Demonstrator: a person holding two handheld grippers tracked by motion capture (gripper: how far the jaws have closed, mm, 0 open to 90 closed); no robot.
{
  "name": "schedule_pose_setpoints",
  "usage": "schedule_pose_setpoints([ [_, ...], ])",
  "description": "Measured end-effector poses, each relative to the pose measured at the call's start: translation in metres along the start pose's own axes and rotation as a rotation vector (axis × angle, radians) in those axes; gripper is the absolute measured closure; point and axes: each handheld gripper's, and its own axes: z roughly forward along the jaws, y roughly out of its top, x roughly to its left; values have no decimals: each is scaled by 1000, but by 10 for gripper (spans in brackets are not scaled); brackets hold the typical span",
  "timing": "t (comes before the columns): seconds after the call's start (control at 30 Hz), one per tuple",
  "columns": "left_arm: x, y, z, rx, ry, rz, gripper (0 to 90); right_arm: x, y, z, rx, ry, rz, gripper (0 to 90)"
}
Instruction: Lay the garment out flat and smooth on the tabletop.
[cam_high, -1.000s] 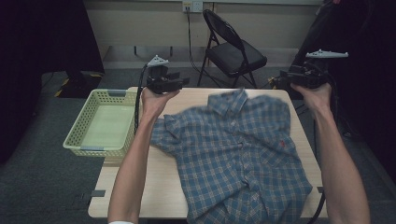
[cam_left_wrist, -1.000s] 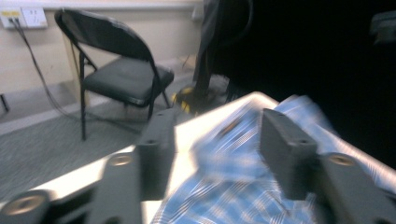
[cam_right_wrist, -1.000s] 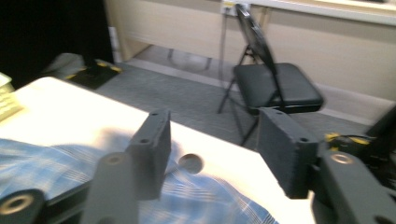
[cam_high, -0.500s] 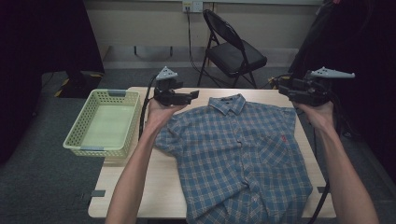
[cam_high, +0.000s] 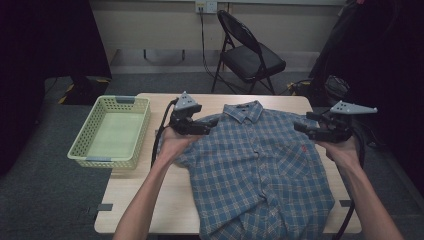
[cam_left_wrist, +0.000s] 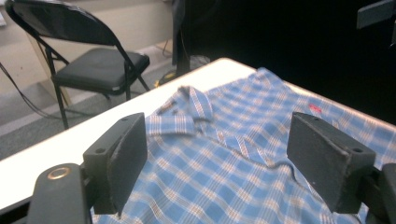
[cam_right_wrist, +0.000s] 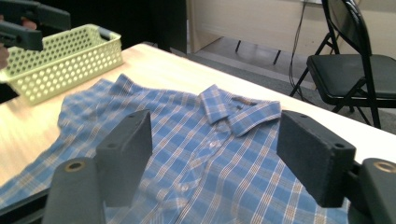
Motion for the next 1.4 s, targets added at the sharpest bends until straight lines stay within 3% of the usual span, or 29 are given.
schedule_pose_setpoints([
  [0.1, -13, -16, -2, -22, 27, 10, 235, 11, -11, -2, -8, 22, -13, 323],
  [0.17, -18, -28, 0, -6, 3, -4, 234, 18, -16, -3, -7, 37, -25, 381],
  [0.3, -32, -52, 4, 29, -28, -6, 234, 34, -26, -2, 27, 60, -62, 385],
  [0.33, -32, -52, 4, 29, -28, -6, 234, 39, -30, -1, 35, 65, -72, 385],
  [0.37, -38, -65, 8, 50, -55, -7, 235, 42, -35, 0, 47, 71, -72, 385],
  [0.5, -55, -89, 12, 109, -95, 9, 235, 50, -55, 4, 73, 65, -59, 386],
  [0.6, -66, -107, 15, 184, -126, 16, 238, 54, -80, 13, 141, 79, -63, 395],
  [0.7, -77, -125, 17, 262, -161, 66, 239, 53, -105, 23, 206, 79, -54, 391],
  [0.77, -81, -134, 18, 299, -173, 62, 239, 51, -118, 29, 233, 49, -65, 390],
  [0.87, -84, -143, 21, 319, -173, 69, 239, 47, -134, 41, 293, -10, -86, 393],
  [0.97, -86, -152, 25, 337, -182, 59, 239, 44, -151, 52, 329, 6, -37, 408],
  [1.0, -87, -155, 26, 351, -183, 70, 239, 45, -156, 55, 349, 5, -40, 407],
  [1.03, -89, -158, 28, 372, -177, 82, 241, 46, -160, 56, 337, -1, -45, 402],
  [1.1, -91, -161, 27, 363, -157, 112, 238, 49, -161, 54, 344, -13, -38, 402],
  [1.17, -91, -162, 26, 364, -151, 114, 243, 51, -161, 50, 351, -7, -8, 400],
  [1.3, -88, -163, 22, 357, -148, 109, 257, 66, -167, 44, 338, -42, -42, 402],
  [1.4, -88, -165, 18, 357, -147, 109, 257, 80, -171, 37, 338, -58, -29, 404],
])
